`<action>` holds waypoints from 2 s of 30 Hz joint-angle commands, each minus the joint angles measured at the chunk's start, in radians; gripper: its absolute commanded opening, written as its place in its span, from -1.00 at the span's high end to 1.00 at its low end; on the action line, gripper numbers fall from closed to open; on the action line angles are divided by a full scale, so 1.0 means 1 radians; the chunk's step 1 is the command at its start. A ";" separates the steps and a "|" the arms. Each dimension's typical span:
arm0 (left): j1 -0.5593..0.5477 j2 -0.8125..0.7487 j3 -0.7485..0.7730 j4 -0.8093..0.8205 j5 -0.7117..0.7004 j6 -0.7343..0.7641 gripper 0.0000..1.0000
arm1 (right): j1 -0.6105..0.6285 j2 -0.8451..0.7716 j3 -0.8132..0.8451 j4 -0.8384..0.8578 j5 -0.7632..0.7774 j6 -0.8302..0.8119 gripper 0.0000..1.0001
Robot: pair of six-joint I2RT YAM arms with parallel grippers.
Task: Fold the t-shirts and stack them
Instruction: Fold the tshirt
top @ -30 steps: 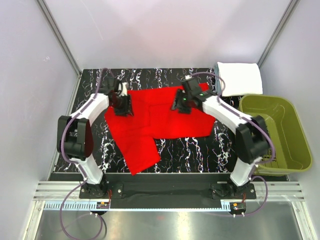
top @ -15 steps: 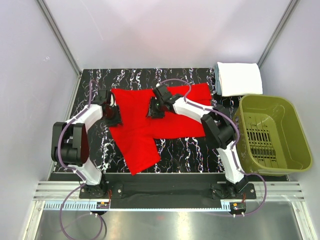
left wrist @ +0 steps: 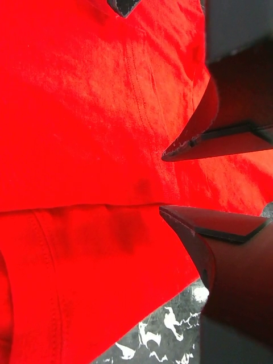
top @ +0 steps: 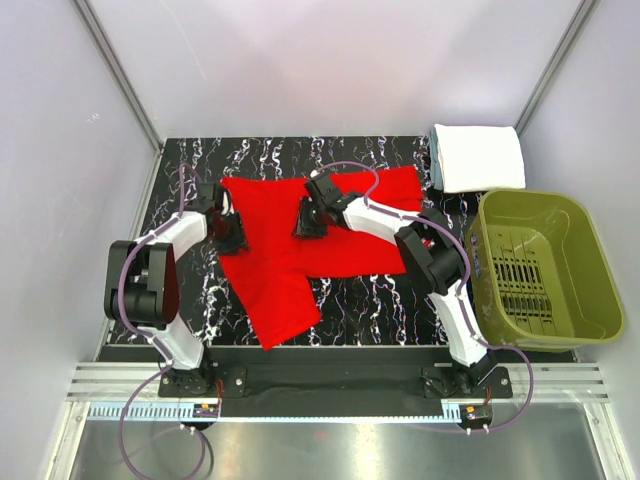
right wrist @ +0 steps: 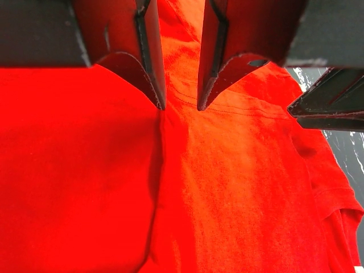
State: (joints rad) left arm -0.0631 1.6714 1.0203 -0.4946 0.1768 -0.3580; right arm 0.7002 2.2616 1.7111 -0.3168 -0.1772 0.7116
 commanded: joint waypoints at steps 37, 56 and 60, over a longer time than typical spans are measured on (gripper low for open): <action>0.002 0.060 0.035 0.015 0.013 0.019 0.84 | 0.024 0.023 0.039 -0.005 0.041 -0.035 0.70; -0.023 0.027 0.041 0.021 0.041 0.030 0.49 | 0.025 0.026 0.048 -0.005 0.031 -0.035 0.72; -0.030 0.024 0.050 0.010 0.024 0.034 0.48 | 0.025 0.027 0.047 -0.007 0.035 -0.038 0.72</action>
State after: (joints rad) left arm -0.0868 1.7344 1.0317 -0.4850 0.1905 -0.3367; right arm 0.7128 2.2852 1.7168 -0.3351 -0.1432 0.6853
